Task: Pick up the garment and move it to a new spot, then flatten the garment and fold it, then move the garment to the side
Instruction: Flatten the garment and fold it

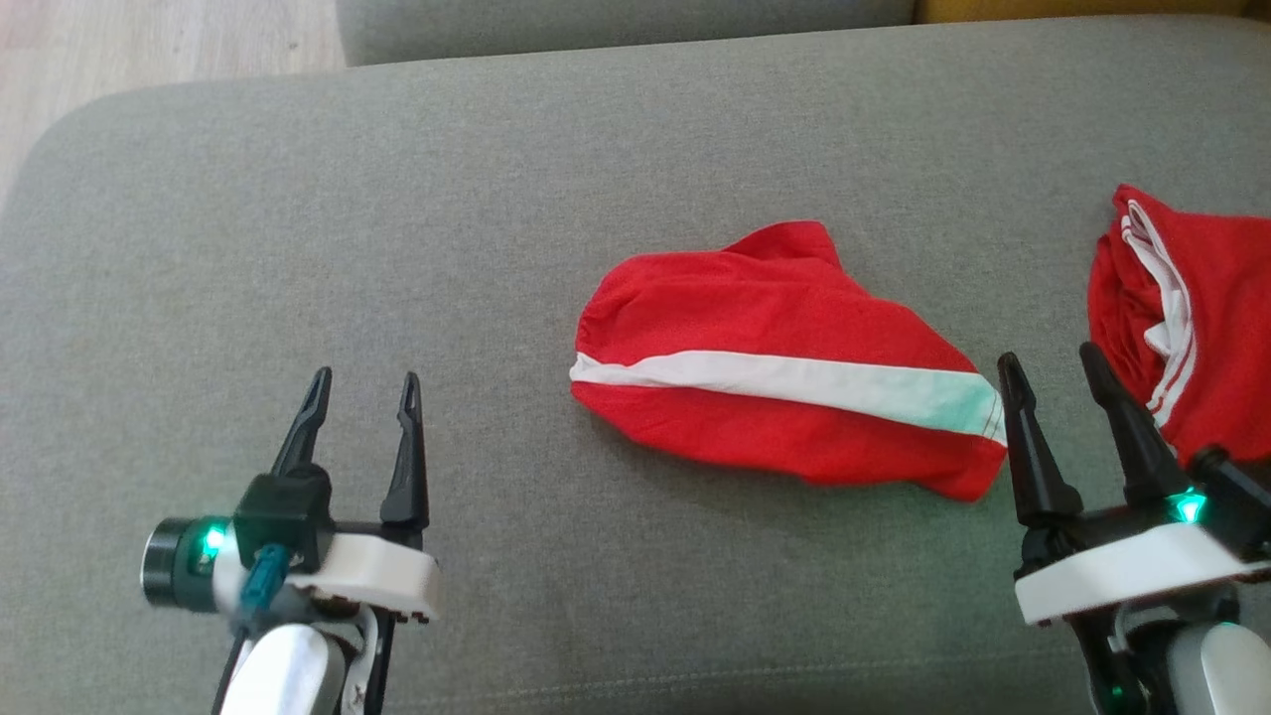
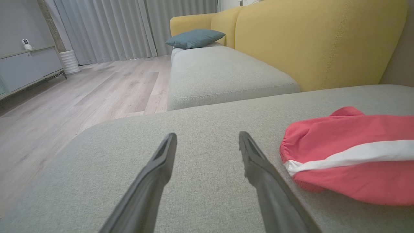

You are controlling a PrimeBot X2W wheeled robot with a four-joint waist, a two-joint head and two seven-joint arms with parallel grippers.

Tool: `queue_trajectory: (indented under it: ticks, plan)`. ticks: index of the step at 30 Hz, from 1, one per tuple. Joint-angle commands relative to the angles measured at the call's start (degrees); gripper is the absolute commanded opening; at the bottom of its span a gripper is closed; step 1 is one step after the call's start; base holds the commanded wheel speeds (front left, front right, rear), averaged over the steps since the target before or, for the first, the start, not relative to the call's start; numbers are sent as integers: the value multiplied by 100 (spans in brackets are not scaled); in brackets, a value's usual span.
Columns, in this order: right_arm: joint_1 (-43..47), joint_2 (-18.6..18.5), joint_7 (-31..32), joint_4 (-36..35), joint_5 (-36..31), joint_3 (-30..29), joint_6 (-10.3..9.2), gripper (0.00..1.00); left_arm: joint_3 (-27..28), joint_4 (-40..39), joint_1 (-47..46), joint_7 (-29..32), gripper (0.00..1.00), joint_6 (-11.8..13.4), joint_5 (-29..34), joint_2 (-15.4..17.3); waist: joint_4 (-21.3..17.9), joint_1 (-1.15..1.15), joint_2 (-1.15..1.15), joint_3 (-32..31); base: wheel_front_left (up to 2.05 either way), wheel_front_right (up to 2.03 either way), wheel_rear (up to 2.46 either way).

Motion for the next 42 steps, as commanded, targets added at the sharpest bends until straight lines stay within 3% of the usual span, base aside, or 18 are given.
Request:
queue_trajectory:
  ticks: [1, 9, 16, 23, 33, 34, 36, 37, 42]
  plan:
    - [-40, -43, -3, -198, 28, 102, 21, 100, 162, -198, -232, 0, 100, -13, -19, 140, -6, 0, 0, 9, 0, 0, 0]
    - [-122, -42, 48, -221, 79, 123, 21, 100, -277, -210, -889, 359, 100, -447, -25, -19, -49, 0, 0, 229, 0, 0, 0]
    - [-277, -26, 58, -164, 145, 224, 21, 100, -645, 453, -1695, 1615, 100, -934, -432, -422, -208, 0, 0, 479, 0, 0, 0]
    - [-351, -8, 6, -71, 210, 253, 21, 100, -695, 1243, -2062, 2449, 100, -1118, -752, -545, -355, 0, 0, 638, 0, 0, 0]
    - [-430, 3, -36, 7, 312, 227, 21, 100, -742, 1930, -2402, 2744, 98, -1246, -902, -578, -453, 0, 0, 791, 0, 0, 0]
    - [-436, 4, -38, 13, 324, 231, 21, 100, -752, 1970, -2427, 2758, 85, -1256, -907, -581, -458, 0, 0, 797, 0, 0, 0]
    - [-438, -2, -20, 47, 335, 224, 21, 100, -775, 2038, -2469, 2776, 5, -1279, -914, -583, -470, 0, 0, 803, 0, 0, 0]
    - [-429, -13, 8, 78, 325, 209, 21, 100, -779, 2062, -2481, 2769, 0, -1286, -921, -586, -475, 0, 0, 802, 0, 0, 0]
    - [-329, -85, 304, 311, 323, 58, 21, 100, -832, 2092, -2502, 2715, 0, -1308, -932, -605, -472, 0, 0, 805, 0, 0, 0]
